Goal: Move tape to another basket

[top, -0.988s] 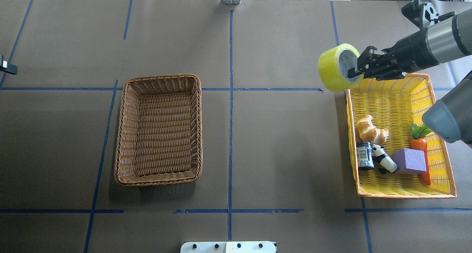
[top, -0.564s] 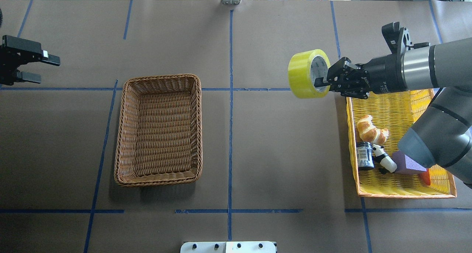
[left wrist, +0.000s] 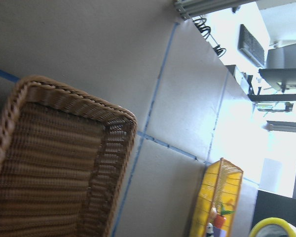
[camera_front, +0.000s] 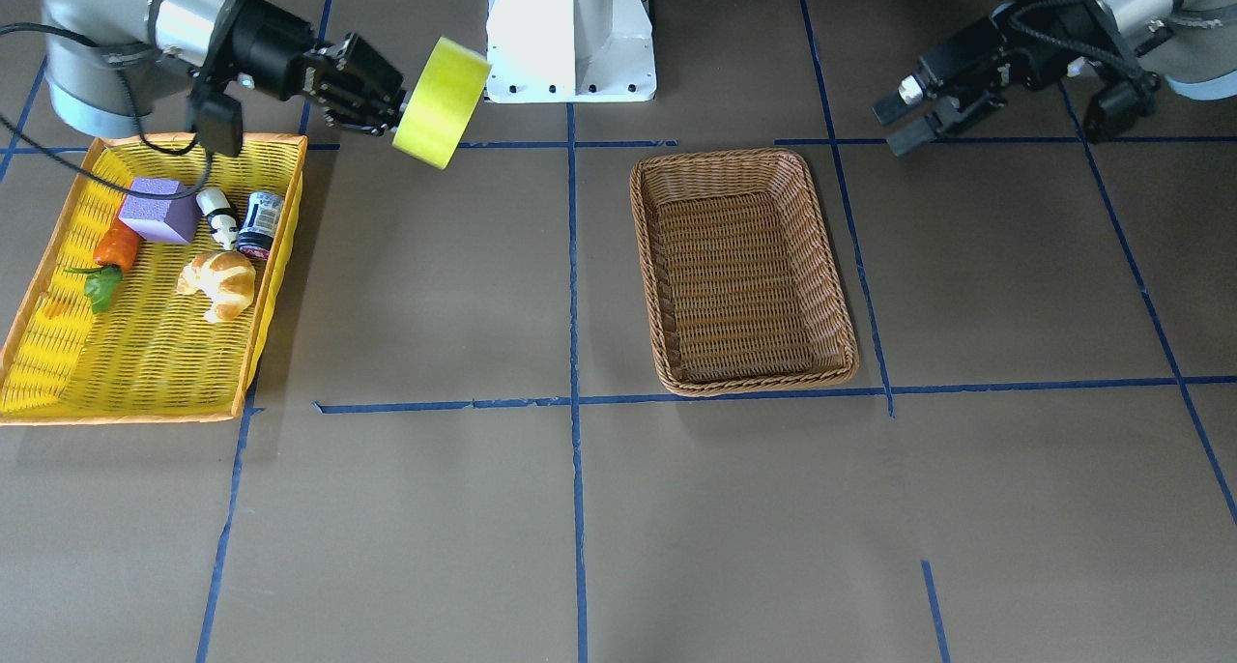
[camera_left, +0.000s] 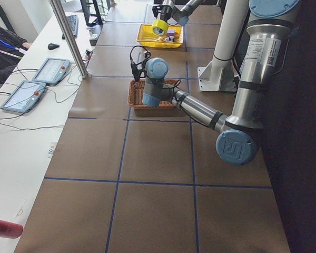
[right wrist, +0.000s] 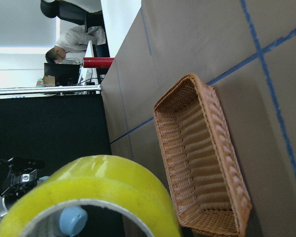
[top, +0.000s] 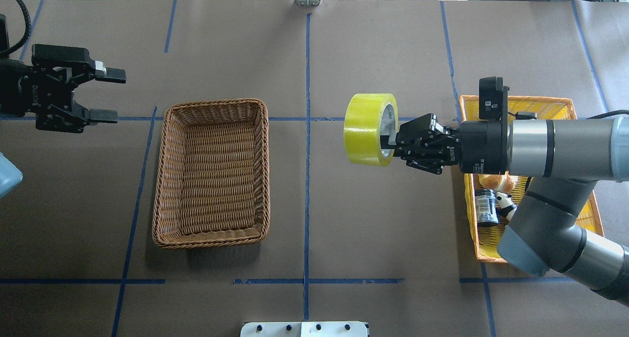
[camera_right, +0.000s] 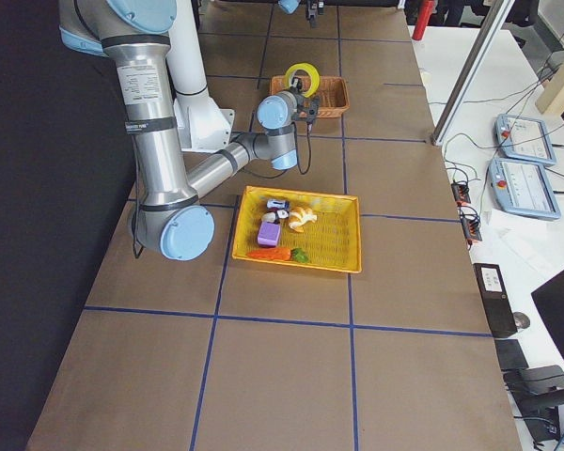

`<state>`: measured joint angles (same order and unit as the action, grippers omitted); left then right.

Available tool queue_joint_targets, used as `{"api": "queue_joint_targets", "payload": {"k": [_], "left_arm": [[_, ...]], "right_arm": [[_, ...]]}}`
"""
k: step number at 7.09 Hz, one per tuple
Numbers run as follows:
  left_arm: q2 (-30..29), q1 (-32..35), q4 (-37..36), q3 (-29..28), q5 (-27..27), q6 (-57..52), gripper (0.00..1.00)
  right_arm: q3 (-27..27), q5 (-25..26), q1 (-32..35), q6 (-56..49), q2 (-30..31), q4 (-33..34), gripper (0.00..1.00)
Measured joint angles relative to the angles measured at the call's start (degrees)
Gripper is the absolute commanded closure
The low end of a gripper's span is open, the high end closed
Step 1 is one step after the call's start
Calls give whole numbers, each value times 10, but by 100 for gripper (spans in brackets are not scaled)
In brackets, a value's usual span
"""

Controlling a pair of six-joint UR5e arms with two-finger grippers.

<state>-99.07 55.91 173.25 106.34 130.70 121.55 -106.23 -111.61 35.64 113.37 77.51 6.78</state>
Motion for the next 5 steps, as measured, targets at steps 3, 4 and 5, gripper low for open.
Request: {"api": "queue_joint_targets", "payload": {"k": [3, 4, 5], "left_arm": [[-36, -97, 128, 8, -116, 138, 0], [-53, -124, 137, 12, -136, 160, 0], [-66, -147, 139, 15, -145, 168, 0]], "right_arm": [[4, 16, -68, 3, -58, -15, 98], [5, 15, -84, 2, -73, -14, 98], [6, 15, -96, 0, -82, -13, 98]]}}
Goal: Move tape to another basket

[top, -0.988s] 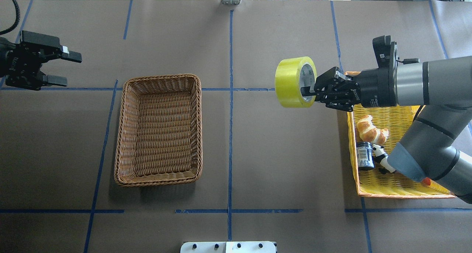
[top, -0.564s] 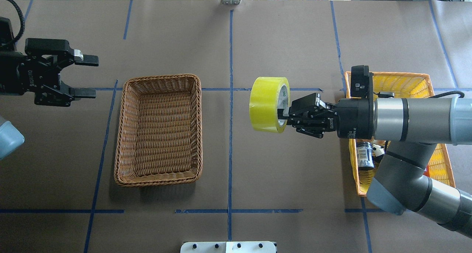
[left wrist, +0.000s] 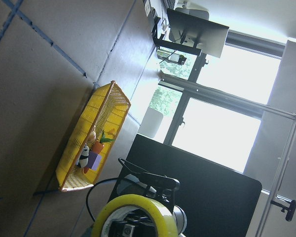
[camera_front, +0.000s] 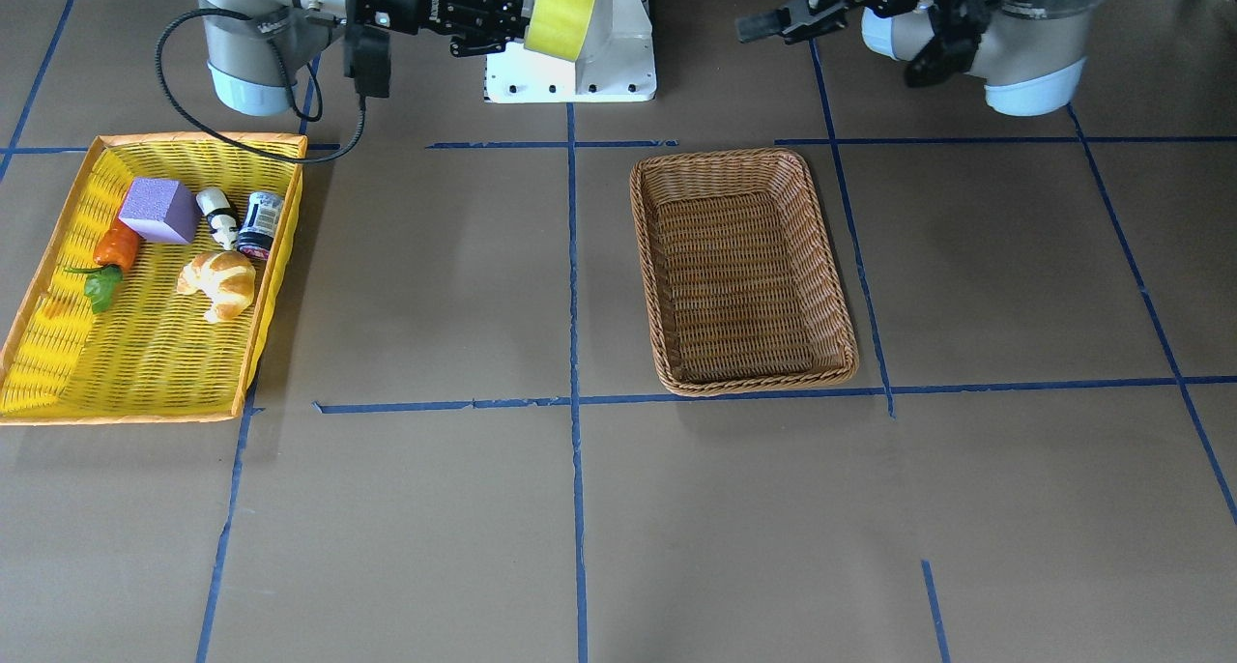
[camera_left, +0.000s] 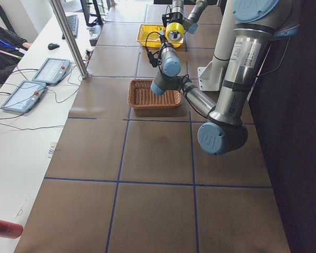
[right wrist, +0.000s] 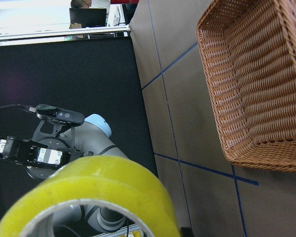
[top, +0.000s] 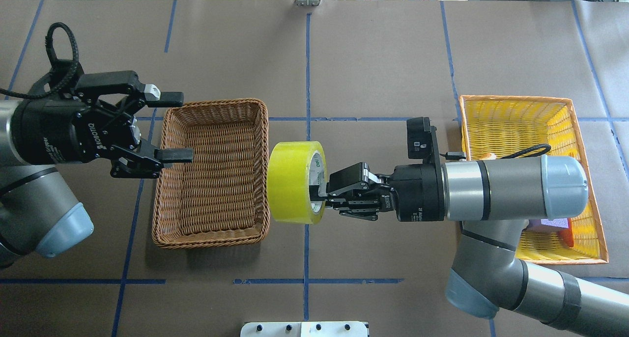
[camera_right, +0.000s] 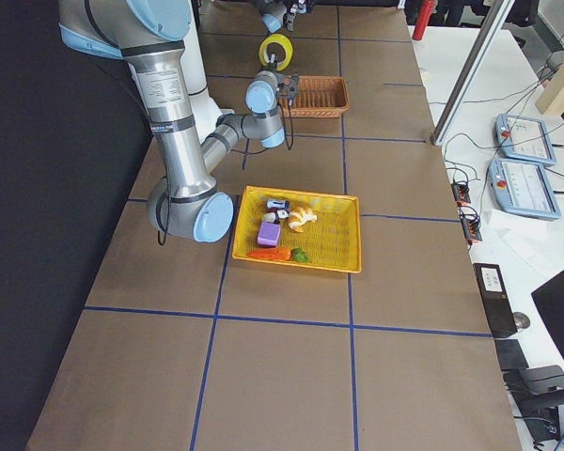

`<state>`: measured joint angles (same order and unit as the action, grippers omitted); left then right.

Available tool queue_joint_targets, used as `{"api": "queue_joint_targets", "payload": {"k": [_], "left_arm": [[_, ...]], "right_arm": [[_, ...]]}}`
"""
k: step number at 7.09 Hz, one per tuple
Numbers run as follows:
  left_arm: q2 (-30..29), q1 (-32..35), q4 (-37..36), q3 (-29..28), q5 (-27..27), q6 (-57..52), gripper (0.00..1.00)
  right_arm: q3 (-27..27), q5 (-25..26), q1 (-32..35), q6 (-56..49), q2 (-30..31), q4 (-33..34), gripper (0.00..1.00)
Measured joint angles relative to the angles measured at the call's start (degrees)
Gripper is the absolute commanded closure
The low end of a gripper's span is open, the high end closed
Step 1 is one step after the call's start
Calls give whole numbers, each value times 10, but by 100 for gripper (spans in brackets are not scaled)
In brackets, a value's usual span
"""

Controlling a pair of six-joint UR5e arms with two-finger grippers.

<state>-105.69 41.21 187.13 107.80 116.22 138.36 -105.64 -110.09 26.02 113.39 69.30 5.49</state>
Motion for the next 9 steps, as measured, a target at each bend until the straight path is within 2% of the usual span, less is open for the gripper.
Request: {"api": "queue_joint_targets", "payload": {"k": [4, 9], "left_arm": [[-36, -79, -2, -1, -40, 0, 0], [-56, -110, -2, -4, -56, -1, 0]], "right_arm": [[1, 1, -15, -2, -9, 2, 98], [3, 20, -41, -2, -22, 5, 98]]}}
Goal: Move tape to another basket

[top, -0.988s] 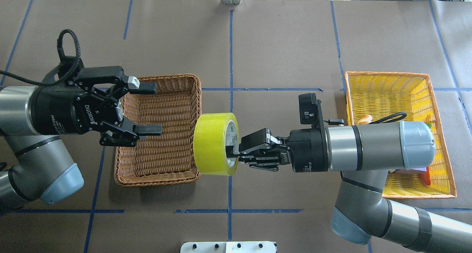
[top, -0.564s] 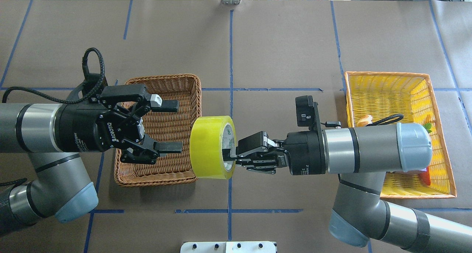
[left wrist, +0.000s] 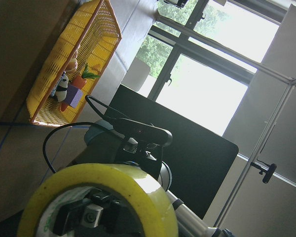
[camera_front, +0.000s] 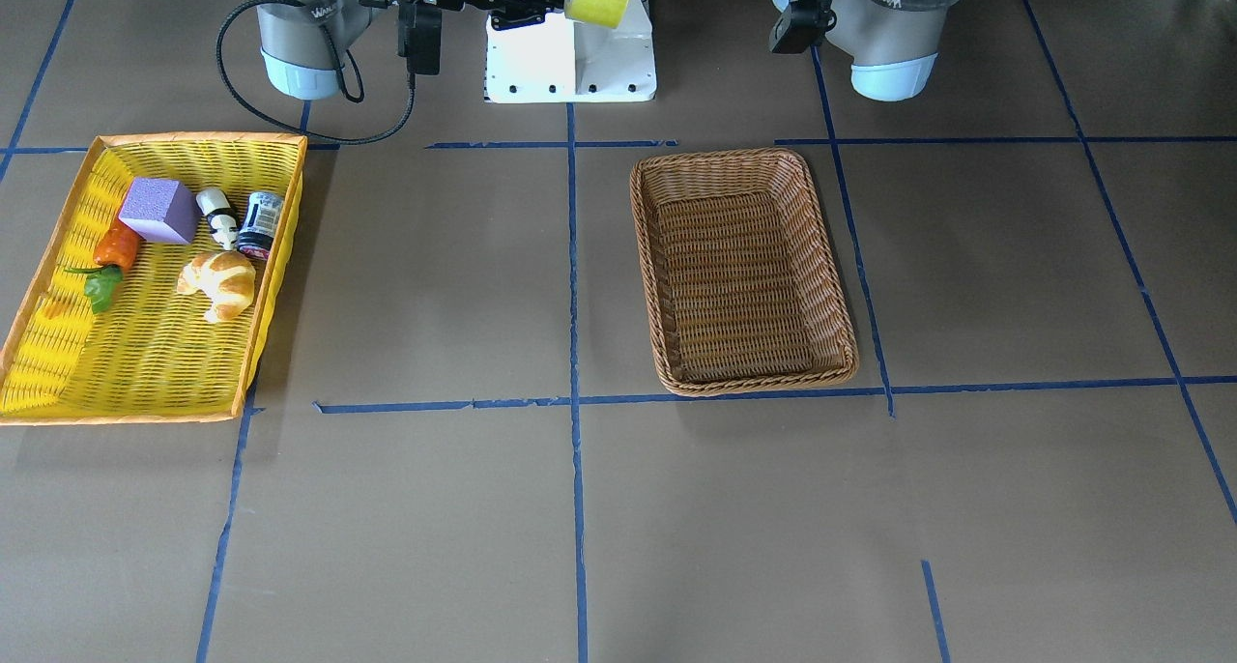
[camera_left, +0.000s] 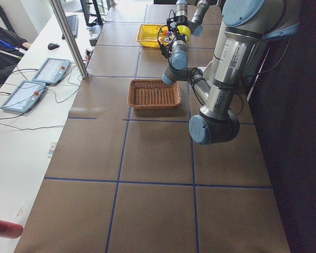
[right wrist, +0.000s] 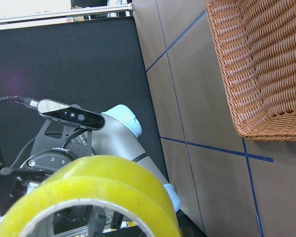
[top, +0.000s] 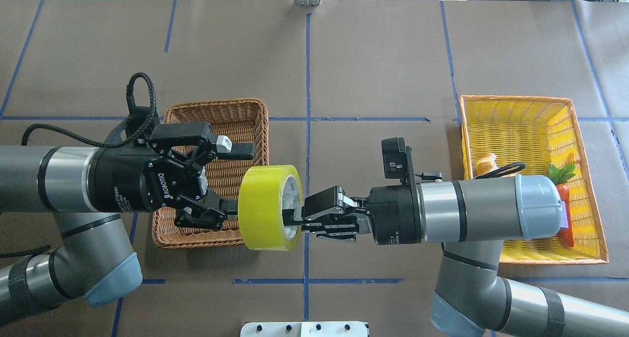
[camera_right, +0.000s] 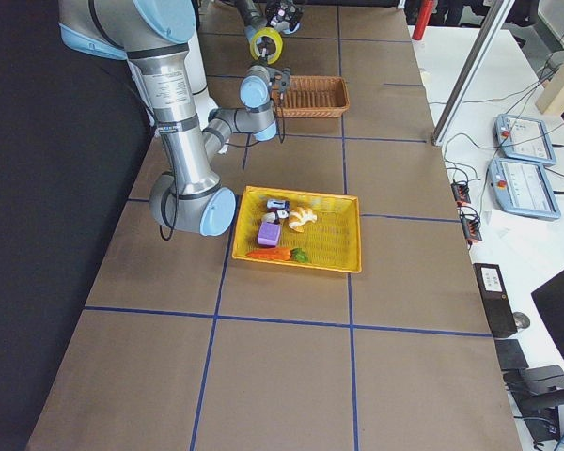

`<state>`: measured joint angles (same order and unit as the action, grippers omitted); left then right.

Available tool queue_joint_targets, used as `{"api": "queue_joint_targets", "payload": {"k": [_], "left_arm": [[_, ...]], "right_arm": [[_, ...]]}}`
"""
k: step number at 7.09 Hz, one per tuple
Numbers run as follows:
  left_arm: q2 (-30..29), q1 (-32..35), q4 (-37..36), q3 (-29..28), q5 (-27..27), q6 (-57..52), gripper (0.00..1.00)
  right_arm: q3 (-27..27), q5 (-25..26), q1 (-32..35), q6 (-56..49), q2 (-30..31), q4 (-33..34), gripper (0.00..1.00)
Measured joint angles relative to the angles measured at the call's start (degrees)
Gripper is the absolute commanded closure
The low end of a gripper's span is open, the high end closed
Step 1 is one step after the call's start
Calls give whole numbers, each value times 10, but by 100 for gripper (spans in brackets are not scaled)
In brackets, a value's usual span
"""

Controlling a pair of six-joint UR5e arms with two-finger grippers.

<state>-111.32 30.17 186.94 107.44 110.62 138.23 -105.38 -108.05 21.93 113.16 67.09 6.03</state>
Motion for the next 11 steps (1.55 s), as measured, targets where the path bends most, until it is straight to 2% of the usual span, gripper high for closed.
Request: {"api": "queue_joint_targets", "payload": {"k": [2, 3, 4, 5, 6, 7, 9, 11], "left_arm": [[-2, -19, 0, 0, -18, -2, 0], [-2, -24, 1, 1, -23, -3, 6], [-2, -26, 1, 1, -24, -3, 20], [-1, -27, 1, 1, -25, -3, 46], [-1, -27, 0, 2, -25, -2, 70], [0, -28, 0, 2, -25, 0, 90], [4, -28, 0, 2, -25, 3, 95], [5, -28, -3, 2, -24, 6, 95]], "right_arm": [[0, 4, -5, 0, -2, 3, 98], [0, 5, -8, 0, -3, 8, 98], [0, 6, -10, 0, -3, 10, 97], [0, 6, -12, 0, -3, 11, 84], [-1, 6, -14, 0, -3, 11, 46], [-1, 6, -14, 1, -4, 11, 1], [-1, 8, -17, 4, -4, 10, 0], [-1, 10, -19, 5, -3, 11, 0]]}}
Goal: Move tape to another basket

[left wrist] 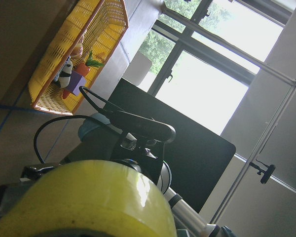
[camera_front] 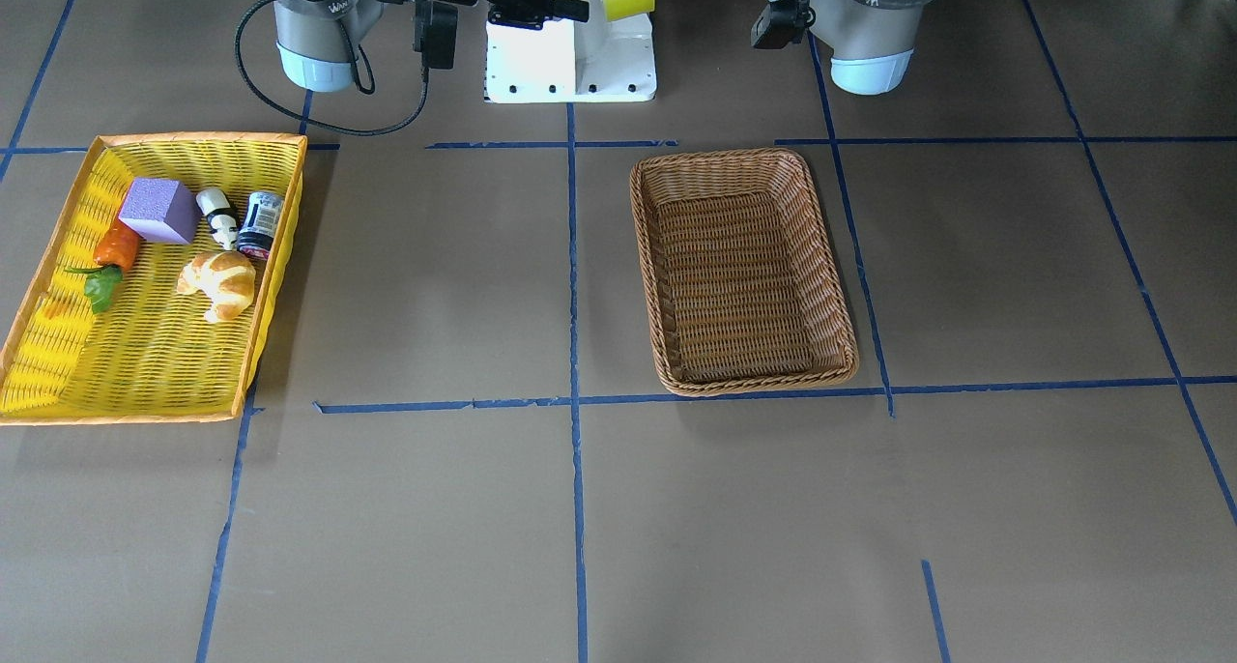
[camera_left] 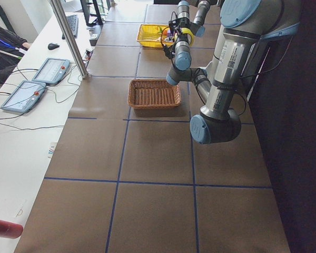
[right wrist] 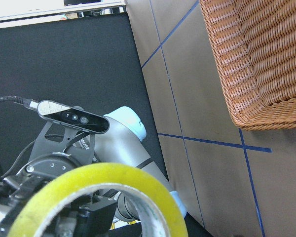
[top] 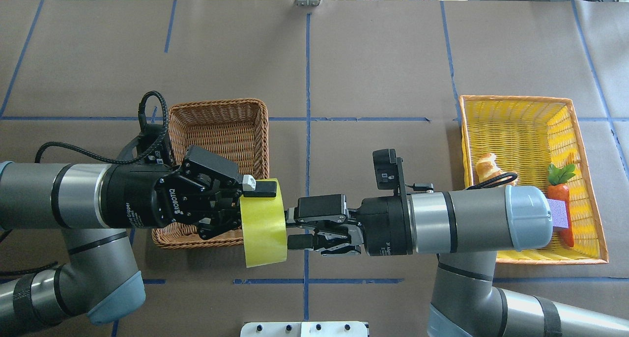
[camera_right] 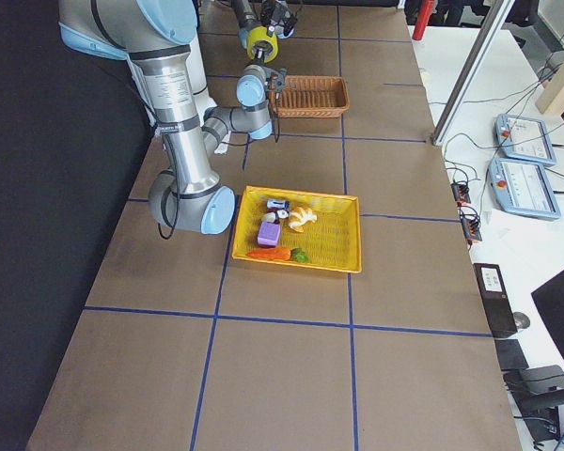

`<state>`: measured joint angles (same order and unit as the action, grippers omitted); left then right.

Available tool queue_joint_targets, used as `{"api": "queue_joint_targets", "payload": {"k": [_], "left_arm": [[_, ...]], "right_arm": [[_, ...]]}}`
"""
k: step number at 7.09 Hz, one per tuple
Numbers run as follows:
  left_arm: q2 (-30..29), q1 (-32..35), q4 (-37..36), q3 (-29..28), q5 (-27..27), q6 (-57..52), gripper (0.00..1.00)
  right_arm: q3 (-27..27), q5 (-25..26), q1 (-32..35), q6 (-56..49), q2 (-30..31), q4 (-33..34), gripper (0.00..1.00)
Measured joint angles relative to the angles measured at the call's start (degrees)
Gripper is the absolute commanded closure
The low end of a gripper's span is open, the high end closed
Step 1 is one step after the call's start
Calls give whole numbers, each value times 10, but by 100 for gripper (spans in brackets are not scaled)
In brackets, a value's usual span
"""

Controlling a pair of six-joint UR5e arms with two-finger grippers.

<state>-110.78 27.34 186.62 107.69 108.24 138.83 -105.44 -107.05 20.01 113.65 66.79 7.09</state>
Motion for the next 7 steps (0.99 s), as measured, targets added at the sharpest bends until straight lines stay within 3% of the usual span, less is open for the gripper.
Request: {"api": "queue_joint_targets", "payload": {"k": [3, 4, 5, 7], "left_arm": [[27, 9, -2, 18, 9, -2, 96], [47, 32, -11, 27, 33, -3, 97], [52, 67, -51, 31, 77, -5, 97], [25, 121, -211, 33, 154, -52, 97]], "right_arm": [[-2, -3, 7, -2, 2, 11, 0], [-7, -21, 29, -3, 2, 41, 0], [-15, -59, 67, -7, 0, 88, 0], [-27, -149, 164, -56, -3, 199, 0]]}}
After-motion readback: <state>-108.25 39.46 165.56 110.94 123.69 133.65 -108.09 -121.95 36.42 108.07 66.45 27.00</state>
